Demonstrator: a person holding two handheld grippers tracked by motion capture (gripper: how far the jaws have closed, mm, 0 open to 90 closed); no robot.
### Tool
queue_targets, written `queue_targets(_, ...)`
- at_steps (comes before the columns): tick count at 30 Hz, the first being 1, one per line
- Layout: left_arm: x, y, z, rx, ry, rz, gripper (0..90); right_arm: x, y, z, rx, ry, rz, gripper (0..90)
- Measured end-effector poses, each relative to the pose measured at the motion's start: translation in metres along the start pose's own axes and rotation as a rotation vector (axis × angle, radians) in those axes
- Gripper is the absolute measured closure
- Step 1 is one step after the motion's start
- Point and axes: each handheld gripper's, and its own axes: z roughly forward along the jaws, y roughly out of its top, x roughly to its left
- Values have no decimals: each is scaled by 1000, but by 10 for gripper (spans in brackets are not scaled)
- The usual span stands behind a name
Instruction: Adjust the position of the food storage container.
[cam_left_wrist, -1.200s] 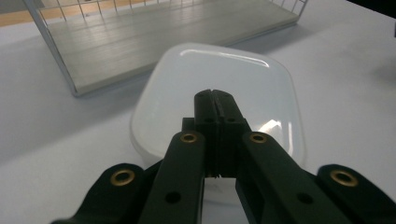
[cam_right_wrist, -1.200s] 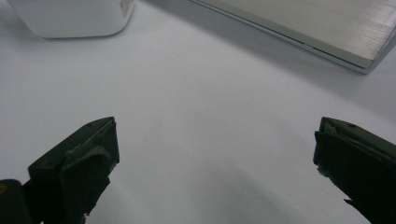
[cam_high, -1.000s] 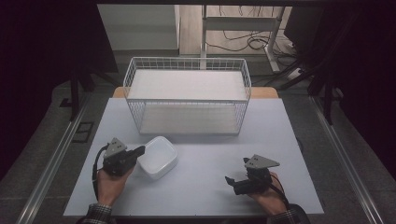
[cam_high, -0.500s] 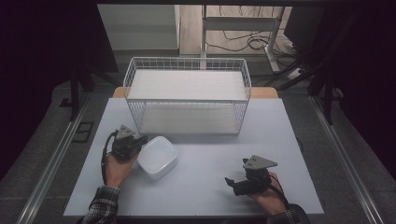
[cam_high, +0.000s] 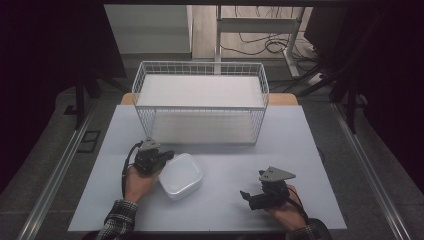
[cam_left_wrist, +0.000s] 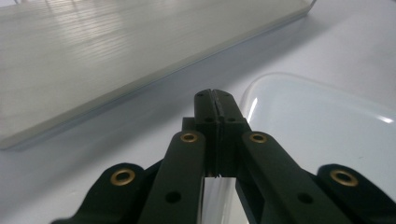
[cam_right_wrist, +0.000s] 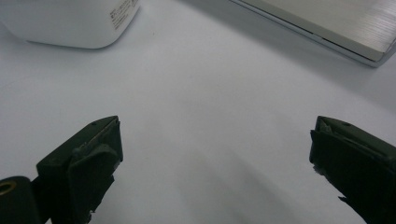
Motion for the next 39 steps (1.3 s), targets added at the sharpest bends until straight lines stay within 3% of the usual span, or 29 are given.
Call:
queue_targets(3, 4, -2, -9, -23, 26, -14, 900, -1, 0, 0, 3, 3, 4, 22)
queue_targets(4, 8, -5, -22, -49, 48, -33, 900, -1, -1, 0, 1, 6, 12, 16)
queue_targets(7, 8, -12, -34, -60, 65, -46, 900, -1, -1, 1, -3, 12, 20, 3)
queue_targets(9, 3, -26, -49, -43, 85, -45, 900, 0, 0, 2, -1, 13, 26, 0)
queue_targets(11, 1, -29, -51, -33, 93, -39, 900, 0, 0, 3, -1, 11, 30, 0)
queue_targets(14, -7, -46, -55, 23, 97, -59, 900, 1, 2, 4, -1, 21, 47, 0)
queue_targets(19, -16, -56, -54, 72, 91, -60, 900, 1, 3, 4, 1, 32, 47, 0)
queue_targets(21, -21, -56, -47, 104, 95, -32, 900, 0, 6, 4, -2, 31, 54, 20)
queue_targets(27, -25, -52, -38, 94, 69, -47, 899, -1, 10, 4, 0, 39, 48, 106)
queue_targets(32, -33, -43, -22, 99, 28, -20, 899, -4, 18, 7, -1, 45, 32, 238)
queue_targets(39, -35, -37, -13, 92, 2, -11, 899, -8, 26, 12, 9, 64, 27, 386)
